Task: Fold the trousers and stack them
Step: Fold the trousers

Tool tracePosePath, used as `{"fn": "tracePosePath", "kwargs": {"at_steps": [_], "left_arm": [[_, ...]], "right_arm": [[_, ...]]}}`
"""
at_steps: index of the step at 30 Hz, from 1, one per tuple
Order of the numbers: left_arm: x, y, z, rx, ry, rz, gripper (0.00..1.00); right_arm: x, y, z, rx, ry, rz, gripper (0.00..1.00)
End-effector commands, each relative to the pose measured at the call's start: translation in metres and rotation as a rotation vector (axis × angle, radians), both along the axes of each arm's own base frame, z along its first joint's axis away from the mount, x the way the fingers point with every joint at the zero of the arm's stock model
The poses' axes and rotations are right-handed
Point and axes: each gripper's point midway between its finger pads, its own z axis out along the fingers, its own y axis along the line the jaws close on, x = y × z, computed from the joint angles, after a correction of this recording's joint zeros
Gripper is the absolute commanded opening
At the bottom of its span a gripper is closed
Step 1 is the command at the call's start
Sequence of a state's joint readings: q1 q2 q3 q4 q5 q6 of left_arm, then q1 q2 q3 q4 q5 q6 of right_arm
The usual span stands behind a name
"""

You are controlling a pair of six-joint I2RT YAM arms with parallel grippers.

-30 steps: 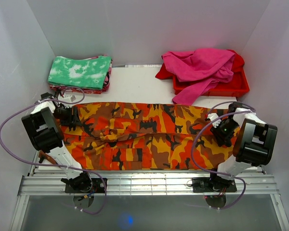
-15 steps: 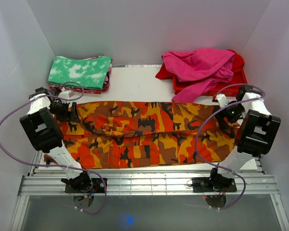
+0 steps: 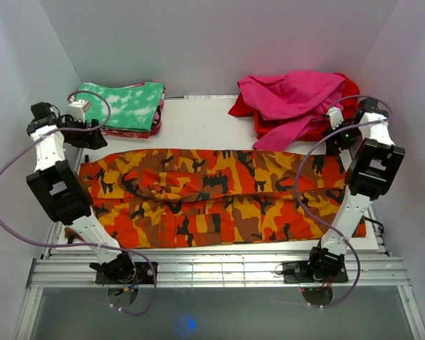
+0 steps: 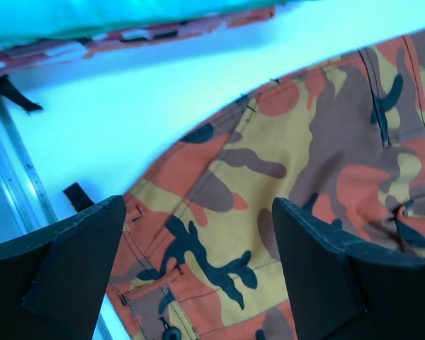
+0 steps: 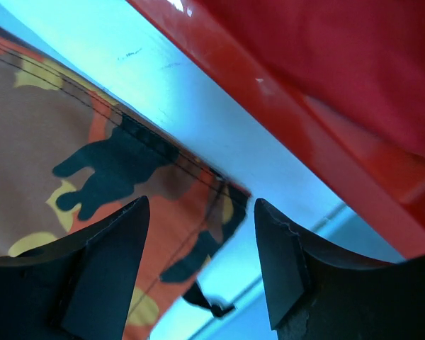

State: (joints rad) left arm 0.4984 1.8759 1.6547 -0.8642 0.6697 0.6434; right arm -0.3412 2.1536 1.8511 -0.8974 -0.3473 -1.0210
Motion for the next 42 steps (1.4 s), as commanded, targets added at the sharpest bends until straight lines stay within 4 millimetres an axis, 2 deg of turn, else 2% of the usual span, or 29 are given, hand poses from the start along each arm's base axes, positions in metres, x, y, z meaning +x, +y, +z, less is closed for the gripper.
{"fn": "tracePosePath", "kwargs": {"at_steps": [1,2,3,4,6,7,8,10,12,13,14,15,17,19,23,27,30,31,34,35,37,38,40,42], "left_arm": [[0.027,0.019,0.025,-0.035,-0.119,0.058,0.95],[0.033,0.026,0.033,-0.031,-0.136,0.059,0.94],[0.031,0.024,0.028,-0.048,-0.108,0.040,0.92],[0.034,0.027,0.011,-0.042,-0.082,0.008,0.89],[0.034,0.030,0.007,-0.032,-0.042,-0.030,0.85],[0.034,0.034,-0.001,0.000,-0.034,-0.067,0.83],[0.035,0.037,-0.017,-0.006,-0.001,-0.077,0.84],[0.032,0.039,-0.024,0.018,0.012,-0.139,0.84],[0.025,0.039,-0.041,0.013,0.045,-0.181,0.84],[0.023,0.040,-0.047,0.022,0.052,-0.197,0.85],[0.023,0.042,-0.052,0.043,0.051,-0.218,0.85],[0.024,0.043,-0.059,0.047,0.054,-0.224,0.85],[0.028,0.048,-0.066,0.066,0.056,-0.224,0.85],[0.028,0.050,-0.081,0.065,0.072,-0.242,0.85],[0.027,0.054,-0.103,0.098,0.089,-0.302,0.82],[0.018,0.049,-0.128,0.119,0.129,-0.384,0.80],[0.018,0.044,-0.146,0.122,0.164,-0.401,0.74],[0.017,0.043,-0.149,0.130,0.173,-0.409,0.68],[0.021,0.030,-0.148,0.096,0.151,-0.428,0.47],[0.023,0.027,-0.141,0.093,0.137,-0.427,0.33],[0.028,0.021,-0.128,0.080,0.104,-0.427,0.23],[0.031,0.017,-0.119,0.060,0.079,-0.420,0.12],[0.036,0.016,-0.094,0.072,0.029,-0.415,0.02],[0.038,0.013,-0.076,0.072,-0.009,-0.410,0.00]], "right_arm": [[0.011,-0.003,-0.004,0.011,-0.040,-0.014,0.67],[0.008,-0.002,-0.013,0.012,-0.030,-0.008,0.67],[0.008,-0.002,-0.021,0.011,-0.027,0.007,0.67],[0.008,-0.001,-0.026,0.010,-0.020,0.018,0.67],[0.002,0.000,-0.043,0.016,0.023,0.038,0.68],[-0.003,0.001,-0.049,0.016,0.041,0.057,0.68],[-0.005,0.002,-0.055,0.014,0.056,0.065,0.68],[-0.015,0.001,-0.071,0.007,0.102,0.077,0.67],[-0.022,0.001,-0.080,-0.001,0.132,0.085,0.60],[-0.028,0.003,-0.086,0.002,0.150,0.089,0.48],[-0.031,0.004,-0.089,0.001,0.159,0.100,0.42],[-0.033,0.004,-0.089,0.000,0.164,0.104,0.37],[-0.038,0.004,-0.092,-0.002,0.174,0.110,0.17],[-0.039,0.004,-0.092,-0.005,0.177,0.111,0.08],[-0.036,0.003,-0.085,-0.010,0.163,0.118,0.08],[-0.032,0.005,-0.074,0.002,0.148,0.118,0.08],[-0.033,0.008,-0.065,0.017,0.134,0.124,0.08],[-0.032,0.009,-0.062,0.016,0.129,0.126,0.08],[-0.030,0.012,-0.050,0.028,0.107,0.130,0.08],[-0.031,0.013,-0.043,0.034,0.102,0.130,0.08],[-0.025,0.017,-0.029,0.049,0.070,0.132,0.08],[-0.024,0.018,-0.018,0.049,0.046,0.134,0.08],[-0.021,0.021,-0.004,0.060,0.011,0.137,0.08],[-0.018,0.024,0.017,0.060,-0.040,0.146,0.08]]}}
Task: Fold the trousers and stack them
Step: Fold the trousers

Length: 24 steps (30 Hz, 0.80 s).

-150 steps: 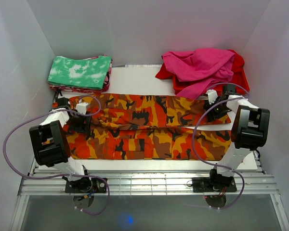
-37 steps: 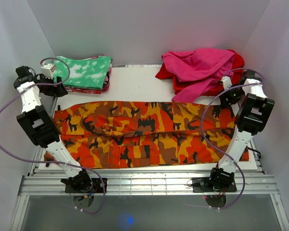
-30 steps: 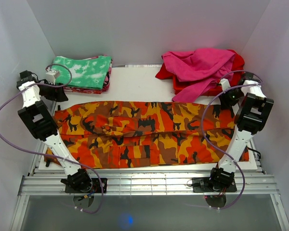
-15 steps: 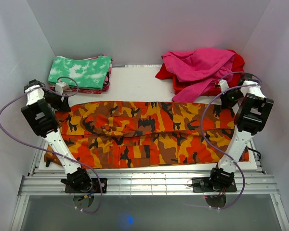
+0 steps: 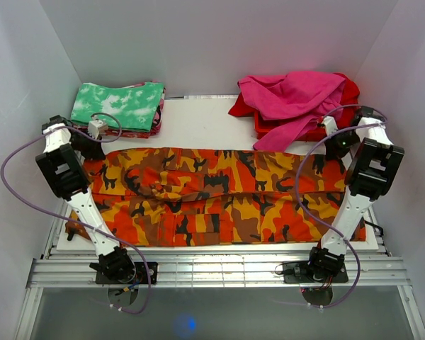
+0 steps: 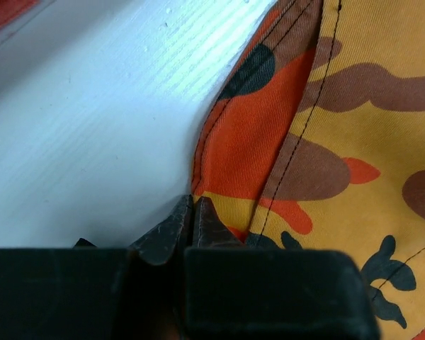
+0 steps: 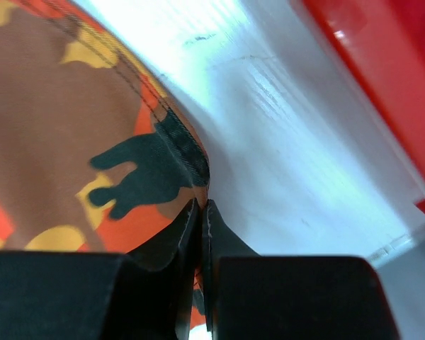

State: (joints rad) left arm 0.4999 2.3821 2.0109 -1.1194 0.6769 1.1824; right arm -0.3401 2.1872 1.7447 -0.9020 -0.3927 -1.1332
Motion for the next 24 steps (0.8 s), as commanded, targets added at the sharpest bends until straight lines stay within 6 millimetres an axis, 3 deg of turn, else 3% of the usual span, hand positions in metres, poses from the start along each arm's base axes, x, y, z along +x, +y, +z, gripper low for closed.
{"fn": "tracePosePath", "kwargs": {"at_steps": [1,3,4,7,8,10,11,12,15,16,17,18,19,21,22,23,24], "left_arm": [[0.011,-0.013,0.070,-0.024,-0.149,-0.008,0.00],[0.011,-0.015,0.085,-0.029,-0.183,0.004,0.00],[0.011,-0.016,0.104,-0.015,-0.222,0.005,0.00],[0.006,-0.018,0.122,-0.007,-0.288,0.010,0.00],[0.002,-0.017,0.141,0.017,-0.333,0.016,0.00],[-0.004,-0.017,0.147,0.028,-0.364,0.024,0.00],[-0.010,-0.012,0.166,0.049,-0.411,0.035,0.00],[-0.019,-0.013,0.164,0.039,-0.406,0.044,0.00],[-0.051,-0.003,0.193,0.057,-0.475,0.078,0.00],[-0.067,-0.004,0.182,0.042,-0.457,0.085,0.00],[-0.086,0.004,0.193,0.102,-0.496,0.077,0.00],[-0.099,0.005,0.187,0.120,-0.488,0.070,0.00],[-0.119,0.001,0.162,0.111,-0.436,0.073,0.00],[-0.152,0.008,0.139,0.194,-0.381,0.054,0.00],[-0.172,0.001,0.109,0.173,-0.304,0.057,0.00],[-0.188,0.007,0.093,0.206,-0.240,0.066,0.00],[-0.198,0.007,0.078,0.213,-0.202,0.051,0.00]], "right_arm": [[0.008,0.008,0.068,0.018,-0.142,0.031,0.08],[0.010,0.008,0.088,0.024,-0.191,0.027,0.08],[0.010,0.007,0.095,0.026,-0.205,0.025,0.08],[0.003,0.003,0.120,0.030,-0.250,0.022,0.08],[-0.003,-0.001,0.130,0.020,-0.270,0.022,0.08],[-0.016,-0.002,0.137,0.019,-0.270,0.043,0.08],[-0.024,-0.008,0.149,0.005,-0.291,0.035,0.08],[-0.033,-0.010,0.149,0.008,-0.285,0.036,0.08],[-0.069,-0.024,0.166,-0.020,-0.306,0.053,0.08],[-0.085,-0.024,0.158,-0.012,-0.278,0.059,0.08],[-0.106,-0.030,0.163,-0.044,-0.290,0.092,0.08],[-0.120,-0.033,0.158,-0.066,-0.272,0.103,0.08],[-0.142,-0.028,0.136,-0.045,-0.214,0.114,0.08],[-0.172,-0.033,0.122,-0.107,-0.184,0.154,0.08],[-0.184,-0.031,0.109,-0.107,-0.155,0.166,0.08],[-0.208,-0.021,0.085,-0.078,-0.096,0.168,0.08],[-0.215,-0.025,0.072,-0.113,-0.078,0.190,0.08]]}}
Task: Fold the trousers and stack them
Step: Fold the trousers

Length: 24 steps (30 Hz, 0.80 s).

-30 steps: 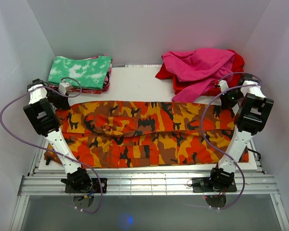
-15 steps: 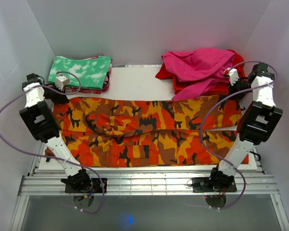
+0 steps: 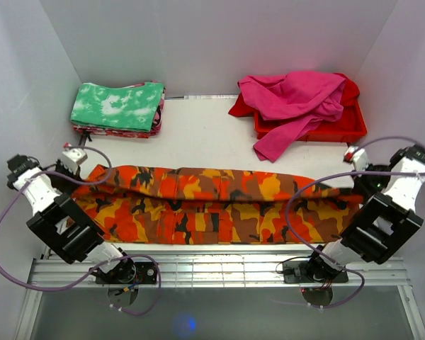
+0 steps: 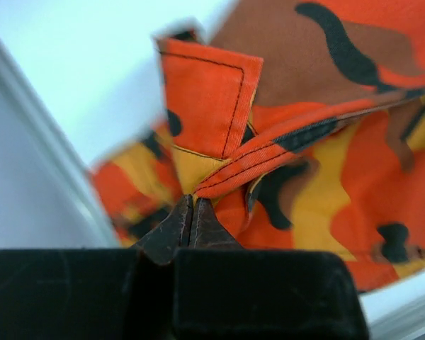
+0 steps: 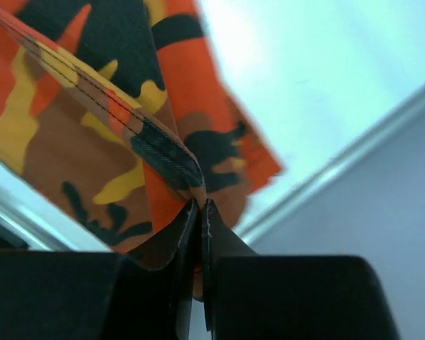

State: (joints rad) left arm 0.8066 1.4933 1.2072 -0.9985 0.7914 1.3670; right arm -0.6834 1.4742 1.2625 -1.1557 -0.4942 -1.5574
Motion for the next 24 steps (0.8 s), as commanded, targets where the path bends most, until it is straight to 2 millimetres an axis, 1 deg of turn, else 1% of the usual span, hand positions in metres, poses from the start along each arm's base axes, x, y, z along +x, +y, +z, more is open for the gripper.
{"fn": "tracePosePath", "kwargs": {"at_steps": [1,2,3,4,5,6,7,8,9,10,11,12,13,14,15,16,17,18,19,20,21,23,24], "left_arm": [[-0.048,-0.004,-0.065,0.045,0.182,-0.061,0.00],[-0.056,-0.001,-0.078,0.050,0.236,-0.041,0.00],[-0.062,-0.001,-0.090,0.031,0.279,-0.024,0.00],[-0.068,-0.003,-0.108,-0.008,0.338,-0.009,0.00],[-0.070,-0.002,-0.118,-0.019,0.367,0.001,0.00],[-0.072,0.000,-0.126,-0.044,0.405,0.049,0.00],[-0.069,0.005,-0.147,-0.103,0.473,0.115,0.00],[-0.064,0.010,-0.145,-0.088,0.457,0.119,0.00],[-0.061,0.012,-0.149,-0.096,0.471,0.139,0.00],[-0.057,0.009,-0.151,-0.117,0.496,0.168,0.00],[-0.050,0.012,-0.156,-0.125,0.509,0.183,0.00],[-0.047,0.012,-0.159,-0.123,0.527,0.196,0.00],[-0.039,0.007,-0.161,-0.132,0.543,0.208,0.00],[-0.034,0.006,-0.165,-0.137,0.555,0.217,0.00],[-0.024,0.008,-0.163,-0.128,0.545,0.226,0.00],[-0.013,0.005,-0.162,-0.128,0.545,0.244,0.00],[-0.007,0.003,-0.165,-0.136,0.553,0.249,0.00],[0.008,0.007,-0.158,-0.129,0.532,0.257,0.00],[0.018,0.001,-0.155,-0.140,0.525,0.249,0.00],[0.025,0.000,-0.154,-0.161,0.526,0.268,0.00],[0.042,0.006,-0.141,-0.154,0.487,0.272,0.00],[0.055,0.006,-0.126,-0.192,0.461,0.286,0.00],[0.062,0.009,-0.119,-0.195,0.445,0.289,0.00]], "right_arm": [[-0.044,0.002,-0.052,-0.082,0.123,0.140,0.08],[-0.065,0.011,-0.076,-0.070,0.188,0.142,0.08],[-0.061,0.005,-0.087,-0.103,0.172,0.137,0.08],[-0.064,0.005,-0.098,-0.100,0.188,0.126,0.08],[-0.067,0.007,-0.109,-0.091,0.204,0.115,0.08],[-0.060,0.002,-0.114,-0.096,0.198,0.068,0.08],[-0.046,-0.001,-0.125,-0.039,0.241,0.003,0.08],[-0.036,-0.008,-0.118,-0.058,0.217,-0.001,0.08],[-0.028,-0.010,-0.116,-0.040,0.211,-0.023,0.08],[-0.022,-0.009,-0.121,-0.010,0.241,-0.056,0.08],[-0.013,-0.012,-0.120,-0.011,0.235,-0.065,0.08],[0.000,-0.019,-0.114,-0.031,0.210,-0.072,0.08],[0.007,-0.017,-0.116,-0.033,0.212,-0.074,0.08],[0.019,-0.021,-0.114,-0.062,0.180,-0.073,0.08],[0.027,-0.025,-0.112,-0.085,0.165,-0.072,0.08],[0.036,-0.019,-0.113,-0.086,0.166,-0.066,0.08],[0.043,-0.019,-0.112,-0.092,0.158,-0.067,0.08],[0.056,-0.021,-0.105,-0.101,0.135,-0.072,0.08],[0.063,-0.017,-0.107,-0.096,0.140,-0.065,0.08],[0.068,-0.016,-0.104,-0.088,0.140,-0.080,0.08],[0.079,-0.019,-0.094,-0.095,0.113,-0.082,0.08],[0.087,-0.017,-0.082,-0.083,0.089,-0.074,0.08],[0.086,-0.016,-0.077,-0.080,0.093,-0.072,0.08]]}}
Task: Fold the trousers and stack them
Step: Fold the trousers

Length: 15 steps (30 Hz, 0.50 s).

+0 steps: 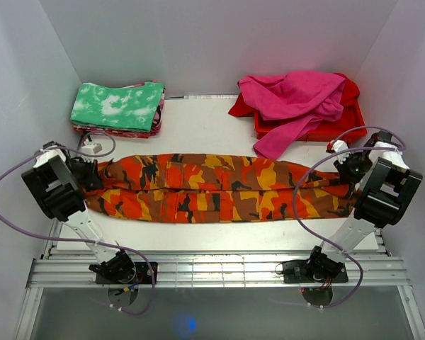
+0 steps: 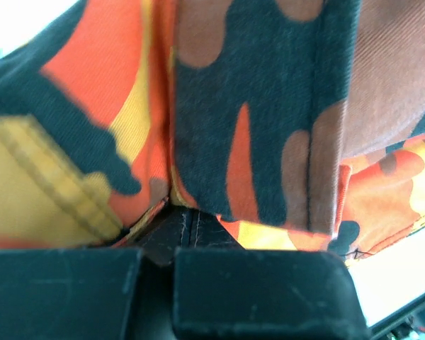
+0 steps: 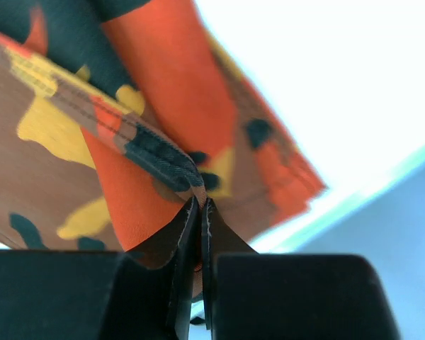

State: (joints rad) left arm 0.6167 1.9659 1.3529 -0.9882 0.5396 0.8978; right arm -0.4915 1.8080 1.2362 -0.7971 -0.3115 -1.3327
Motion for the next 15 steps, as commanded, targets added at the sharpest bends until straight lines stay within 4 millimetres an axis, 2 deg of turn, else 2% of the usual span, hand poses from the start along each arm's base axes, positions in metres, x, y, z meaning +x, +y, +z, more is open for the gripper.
{"fn": "tracePosePath", "kwargs": {"at_steps": [1,4,5,7,8,9,12,13,14,15], "left_arm": [[0.055,0.036,0.024,0.101,-0.143,0.057,0.00],[0.074,0.041,0.053,0.078,-0.195,0.067,0.00],[0.092,0.047,0.078,0.087,-0.260,0.066,0.00],[0.101,0.049,0.097,0.061,-0.283,0.082,0.00],[0.115,0.056,0.121,0.085,-0.342,0.082,0.00],[0.119,0.055,0.132,0.071,-0.367,0.081,0.00],[0.121,0.062,0.168,0.069,-0.442,0.080,0.00],[0.116,0.070,0.175,0.074,-0.460,0.091,0.00],[0.110,0.072,0.188,0.079,-0.491,0.085,0.00],[0.104,0.073,0.191,0.071,-0.504,0.081,0.00]], "right_arm": [[0.029,-0.013,0.041,-0.031,-0.109,-0.033,0.08],[0.034,-0.018,0.065,-0.043,-0.156,-0.025,0.08],[0.043,-0.023,0.080,-0.060,-0.196,-0.023,0.08],[0.045,-0.031,0.096,-0.071,-0.231,-0.030,0.08],[0.051,-0.034,0.110,-0.074,-0.265,-0.029,0.08],[0.051,-0.037,0.116,-0.070,-0.275,-0.032,0.08],[0.036,-0.037,0.133,-0.036,-0.279,-0.017,0.08],[0.029,-0.042,0.141,-0.048,-0.298,-0.011,0.08],[0.021,-0.039,0.143,-0.028,-0.296,-0.006,0.08],[0.015,-0.038,0.143,-0.023,-0.298,-0.005,0.08]]}}
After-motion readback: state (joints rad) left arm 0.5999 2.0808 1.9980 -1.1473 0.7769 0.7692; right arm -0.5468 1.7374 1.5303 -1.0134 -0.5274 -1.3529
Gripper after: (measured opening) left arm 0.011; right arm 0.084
